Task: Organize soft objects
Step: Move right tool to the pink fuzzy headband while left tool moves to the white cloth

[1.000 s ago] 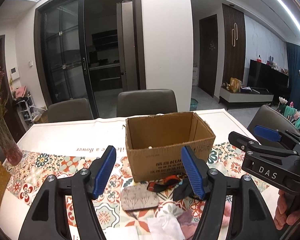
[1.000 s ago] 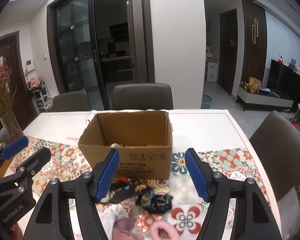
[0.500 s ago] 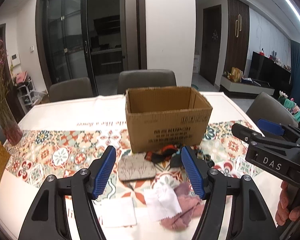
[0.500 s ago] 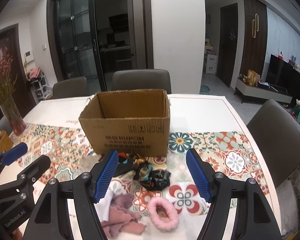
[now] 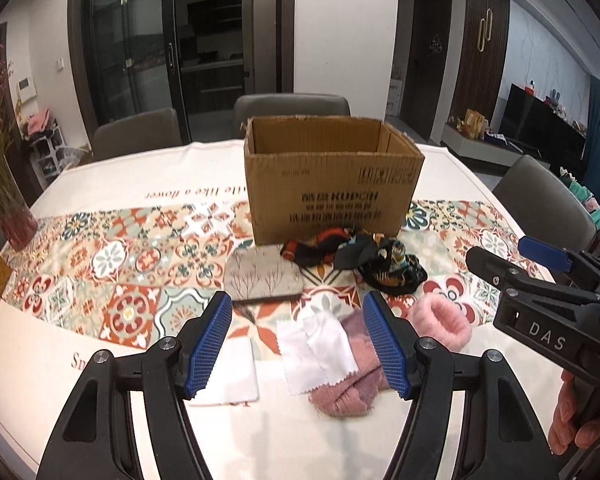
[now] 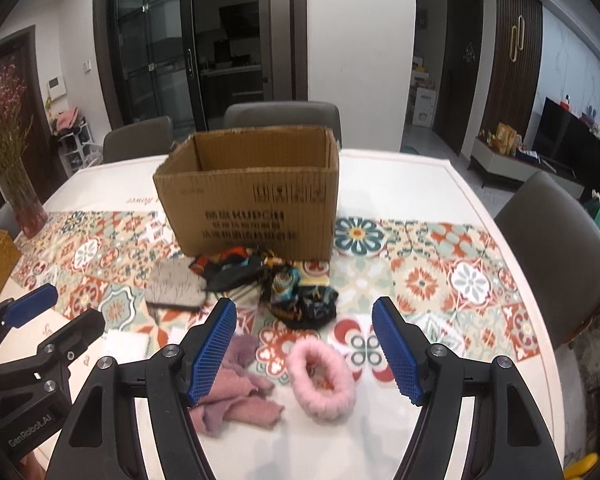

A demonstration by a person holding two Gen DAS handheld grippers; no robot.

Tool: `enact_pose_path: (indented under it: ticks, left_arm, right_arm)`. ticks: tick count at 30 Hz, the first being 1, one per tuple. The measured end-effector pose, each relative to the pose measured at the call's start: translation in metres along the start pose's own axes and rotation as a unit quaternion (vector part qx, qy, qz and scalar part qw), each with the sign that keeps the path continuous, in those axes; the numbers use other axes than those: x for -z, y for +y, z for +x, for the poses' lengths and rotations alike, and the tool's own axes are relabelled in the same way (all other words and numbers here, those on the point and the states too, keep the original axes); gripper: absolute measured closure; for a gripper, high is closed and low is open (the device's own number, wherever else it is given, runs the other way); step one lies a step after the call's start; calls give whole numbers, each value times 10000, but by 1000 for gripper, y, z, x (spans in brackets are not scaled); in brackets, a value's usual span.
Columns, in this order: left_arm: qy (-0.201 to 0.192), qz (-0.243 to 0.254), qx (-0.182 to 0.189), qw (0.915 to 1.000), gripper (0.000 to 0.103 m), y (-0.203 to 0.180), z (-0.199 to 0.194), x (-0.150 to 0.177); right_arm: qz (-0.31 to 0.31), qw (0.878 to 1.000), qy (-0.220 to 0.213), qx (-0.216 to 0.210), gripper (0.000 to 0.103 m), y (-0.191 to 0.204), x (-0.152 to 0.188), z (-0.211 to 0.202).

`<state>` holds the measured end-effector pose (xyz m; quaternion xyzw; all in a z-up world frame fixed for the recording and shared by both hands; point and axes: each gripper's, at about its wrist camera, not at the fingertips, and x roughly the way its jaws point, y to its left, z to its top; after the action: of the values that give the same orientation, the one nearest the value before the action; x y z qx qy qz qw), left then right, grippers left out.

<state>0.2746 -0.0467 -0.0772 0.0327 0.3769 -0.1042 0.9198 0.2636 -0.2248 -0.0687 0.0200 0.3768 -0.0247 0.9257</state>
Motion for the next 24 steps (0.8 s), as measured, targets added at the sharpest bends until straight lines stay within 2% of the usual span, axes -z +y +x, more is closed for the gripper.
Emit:
enact_pose_path:
  ticks: [9,24]
  left_arm:
    - [207,-165,40,9996,36,0,16,18]
    - [694,-158,263,9971,36,-8,50,45]
  right_arm:
    - [93,9998,150,20,32,-4,21,13]
    - [175,9973,710,-9,32,-11,52,47]
